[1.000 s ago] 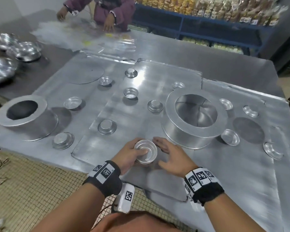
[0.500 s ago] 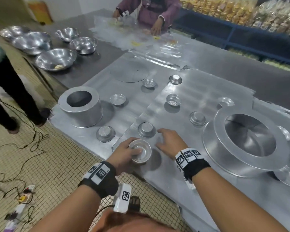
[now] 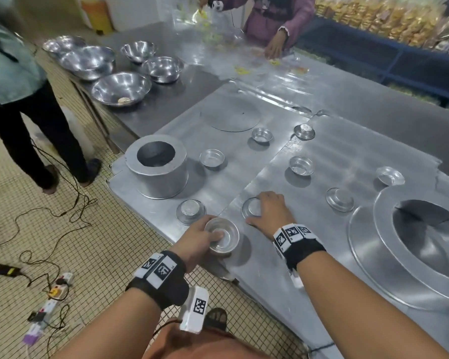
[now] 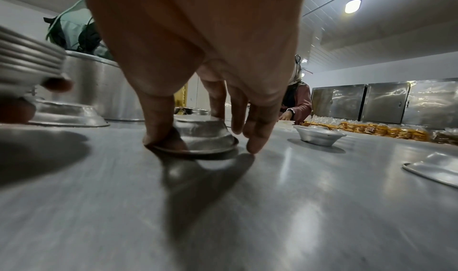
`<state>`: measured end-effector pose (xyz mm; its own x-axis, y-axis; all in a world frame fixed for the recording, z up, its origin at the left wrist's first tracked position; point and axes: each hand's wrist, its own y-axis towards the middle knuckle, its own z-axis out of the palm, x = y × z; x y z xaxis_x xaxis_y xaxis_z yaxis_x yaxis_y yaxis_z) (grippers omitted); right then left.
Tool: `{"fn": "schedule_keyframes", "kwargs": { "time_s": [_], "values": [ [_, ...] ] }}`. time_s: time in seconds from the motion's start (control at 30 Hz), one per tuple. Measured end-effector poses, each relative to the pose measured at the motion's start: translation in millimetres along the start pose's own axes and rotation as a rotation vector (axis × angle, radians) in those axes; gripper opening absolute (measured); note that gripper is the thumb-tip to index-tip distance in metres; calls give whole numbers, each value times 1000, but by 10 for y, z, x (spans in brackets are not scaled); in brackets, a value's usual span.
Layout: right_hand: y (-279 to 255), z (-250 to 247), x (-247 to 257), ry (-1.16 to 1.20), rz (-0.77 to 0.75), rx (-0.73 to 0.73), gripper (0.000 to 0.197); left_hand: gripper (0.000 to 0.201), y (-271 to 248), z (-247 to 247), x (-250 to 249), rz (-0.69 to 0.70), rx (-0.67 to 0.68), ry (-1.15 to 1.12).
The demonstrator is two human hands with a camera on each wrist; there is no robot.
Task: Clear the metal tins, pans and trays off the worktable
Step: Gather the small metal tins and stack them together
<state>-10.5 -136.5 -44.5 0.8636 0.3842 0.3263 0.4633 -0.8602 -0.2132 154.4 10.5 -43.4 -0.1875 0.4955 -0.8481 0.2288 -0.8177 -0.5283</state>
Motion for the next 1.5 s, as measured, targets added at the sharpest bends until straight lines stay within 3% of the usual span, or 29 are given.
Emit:
{"fn": "schedule_keyframes", "kwargs": {
  "time_s": [0.17, 0.3, 0.4, 0.6, 0.7, 0.83, 0.93, 1.27, 1.5],
  "values": [
    [-105, -105, 51, 243, -13, -145, 66, 40, 14, 8, -29, 2, -6, -81],
    [-281, -210, 92, 539, -103, -205, 84, 42, 2, 45, -72, -2, -11, -76],
    [-471, -261, 149, 617, -206, -217, 76, 46, -18, 86, -106, -21, -24, -91],
    [-754, -201, 244, 789, -303, -222, 64, 55, -105, 204, -206, -61, 129, -156],
    [-811, -135, 236, 762, -305, -184, 60, 60, -118, 220, -177, -45, 126, -182],
    [-846, -77, 256, 710, -294, -90, 51, 39, -104, 187, -84, -63, 101, -228],
    [-835, -45, 284, 669, -305, -20, 50, 37, -117, 126, -25, -57, 80, -240],
    [-704, -55, 527, 643, -391, 251, 82, 39, -350, -163, -28, 14, -117, -250],
    [-296, 56, 825, 247, -440, 246, 69, 33, -533, -467, -17, 8, -221, -315]
  ]
}}
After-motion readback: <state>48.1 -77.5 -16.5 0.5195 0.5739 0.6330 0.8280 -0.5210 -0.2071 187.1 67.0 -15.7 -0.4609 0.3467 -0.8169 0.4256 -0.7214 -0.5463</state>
